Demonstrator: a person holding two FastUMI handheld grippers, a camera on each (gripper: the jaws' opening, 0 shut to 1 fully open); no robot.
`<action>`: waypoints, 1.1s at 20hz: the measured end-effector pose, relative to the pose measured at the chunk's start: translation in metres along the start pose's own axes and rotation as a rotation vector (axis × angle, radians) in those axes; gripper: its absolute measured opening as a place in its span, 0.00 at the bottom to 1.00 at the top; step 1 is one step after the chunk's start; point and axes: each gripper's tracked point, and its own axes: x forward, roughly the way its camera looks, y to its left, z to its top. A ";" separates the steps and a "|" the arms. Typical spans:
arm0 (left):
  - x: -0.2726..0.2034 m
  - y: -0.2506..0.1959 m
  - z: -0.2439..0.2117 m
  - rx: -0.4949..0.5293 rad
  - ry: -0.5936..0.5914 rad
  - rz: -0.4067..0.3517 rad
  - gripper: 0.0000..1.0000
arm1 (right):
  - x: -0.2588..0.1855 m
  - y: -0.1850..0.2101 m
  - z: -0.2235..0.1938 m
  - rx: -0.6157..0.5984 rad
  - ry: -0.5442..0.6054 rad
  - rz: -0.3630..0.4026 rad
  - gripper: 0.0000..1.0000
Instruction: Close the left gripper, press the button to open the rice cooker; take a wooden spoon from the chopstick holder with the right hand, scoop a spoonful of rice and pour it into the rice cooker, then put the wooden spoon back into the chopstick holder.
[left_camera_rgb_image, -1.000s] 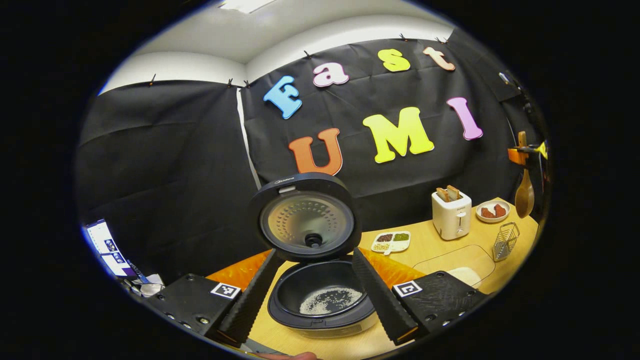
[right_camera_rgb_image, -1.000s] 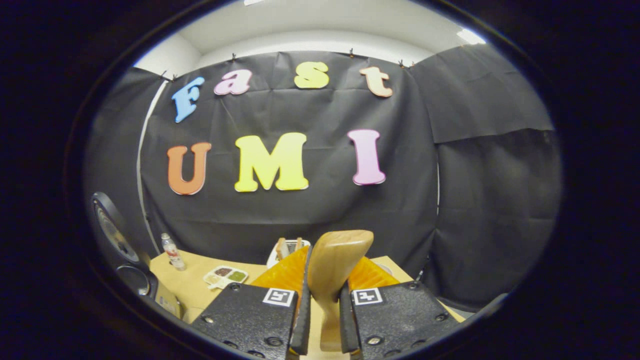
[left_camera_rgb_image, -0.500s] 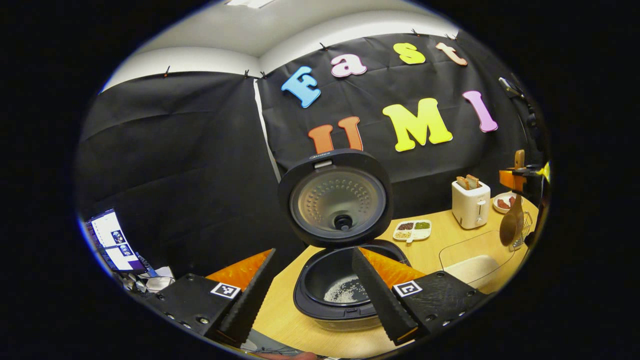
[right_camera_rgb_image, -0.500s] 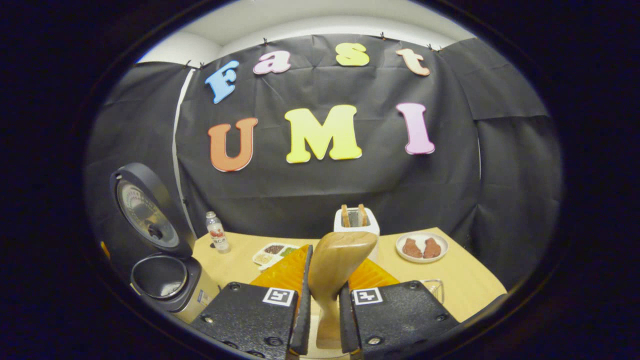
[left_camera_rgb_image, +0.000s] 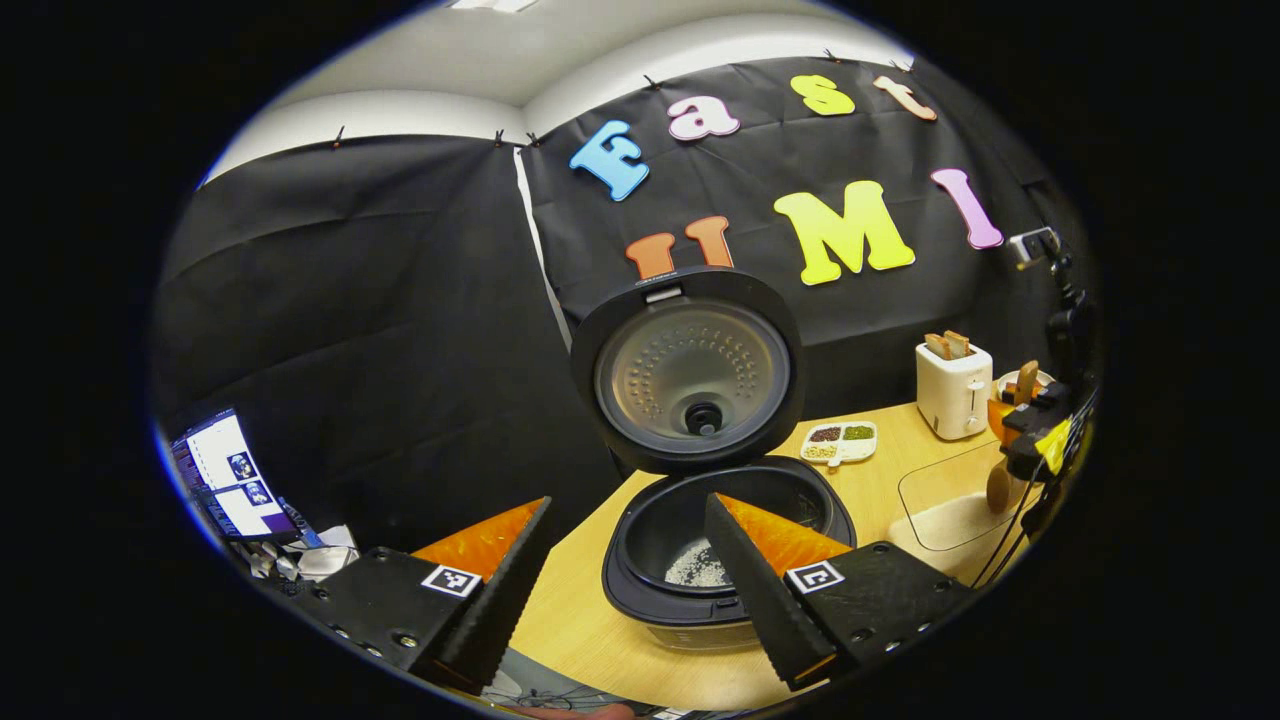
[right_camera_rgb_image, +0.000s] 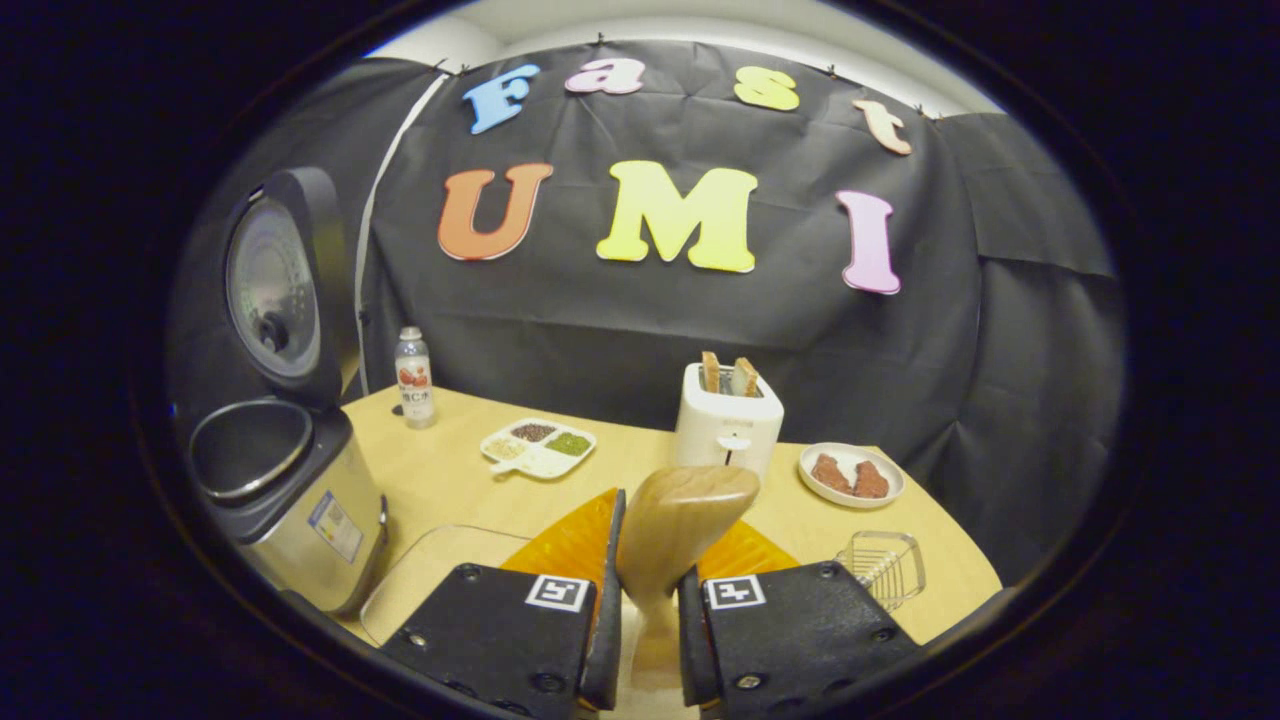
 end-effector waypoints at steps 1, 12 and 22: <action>0.000 0.000 0.001 -0.001 0.000 0.002 0.96 | 0.000 0.003 0.000 -0.025 -0.003 -0.001 0.29; -0.001 0.003 0.001 -0.012 0.006 0.010 0.96 | -0.014 0.045 -0.029 0.123 0.109 0.133 0.29; -0.002 0.009 0.000 -0.003 0.004 0.015 0.96 | -0.019 0.060 -0.033 0.488 0.207 0.254 0.30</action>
